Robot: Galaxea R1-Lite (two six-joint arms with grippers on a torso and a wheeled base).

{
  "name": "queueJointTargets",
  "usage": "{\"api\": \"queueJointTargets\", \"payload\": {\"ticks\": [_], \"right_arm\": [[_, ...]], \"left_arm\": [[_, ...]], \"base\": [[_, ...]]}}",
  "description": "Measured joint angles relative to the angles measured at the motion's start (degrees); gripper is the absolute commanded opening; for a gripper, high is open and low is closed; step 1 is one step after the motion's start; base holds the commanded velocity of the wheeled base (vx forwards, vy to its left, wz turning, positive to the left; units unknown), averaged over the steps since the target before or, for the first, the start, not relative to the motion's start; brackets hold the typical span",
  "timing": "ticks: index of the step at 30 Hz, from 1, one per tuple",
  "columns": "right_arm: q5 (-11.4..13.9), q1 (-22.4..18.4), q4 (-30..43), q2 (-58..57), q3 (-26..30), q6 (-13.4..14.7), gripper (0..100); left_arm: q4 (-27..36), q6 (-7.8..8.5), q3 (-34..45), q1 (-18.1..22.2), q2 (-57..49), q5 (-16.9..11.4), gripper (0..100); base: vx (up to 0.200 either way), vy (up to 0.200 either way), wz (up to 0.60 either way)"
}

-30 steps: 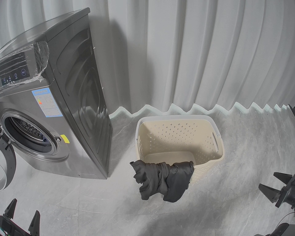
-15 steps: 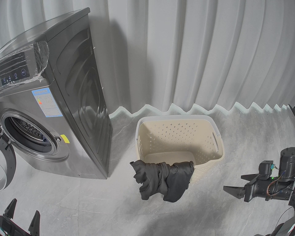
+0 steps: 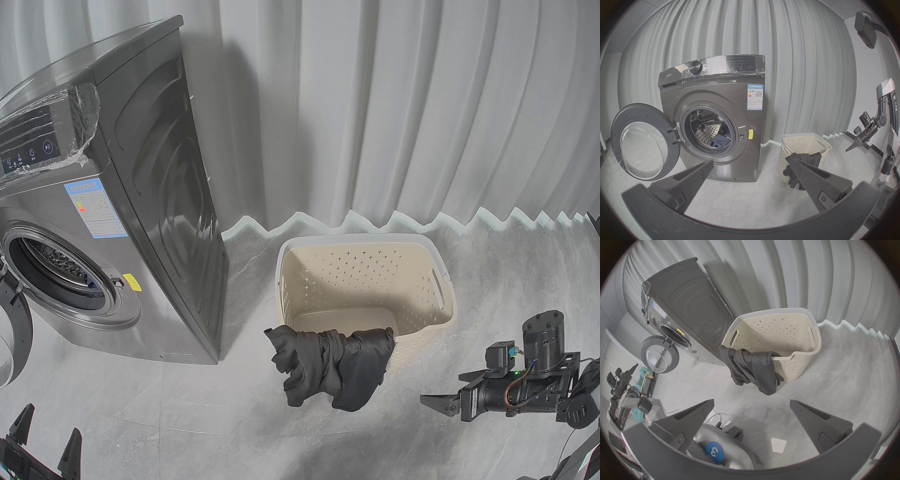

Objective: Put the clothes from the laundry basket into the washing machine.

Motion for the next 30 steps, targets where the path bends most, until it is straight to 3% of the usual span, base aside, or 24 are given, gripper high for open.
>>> {"api": "queueJointTargets", "payload": {"ticks": [7, 12, 23, 30], "right_arm": [[-5.4, 3.7, -7.6, 6.9, -0.9, 3.6, 100], [-7.9, 6.1, -10.6, 13.2, -2.9, 5.5, 100], [-11.9, 7.6, -17.0, 27.9, -12.5, 6.3, 100], [-12.6, 7.5, -17.3, 34.0, -17.9, 6.2, 100]], "left_arm": [[0.0, 0.0, 0.0, 0.0, 0.0, 0.0, 100], [0.0, 0.0, 0.0, 0.0, 0.0, 0.0, 100], [0.0, 0.0, 0.0, 0.0, 0.0, 0.0, 100], [0.0, -0.02, 0.0, 0.0, 0.0, 0.0, 100]], "base": [[0.0, 0.0, 0.0], [0.0, 0.0, 0.0], [0.0, 0.0, 0.0], [0.0, 0.0, 0.0]]}}
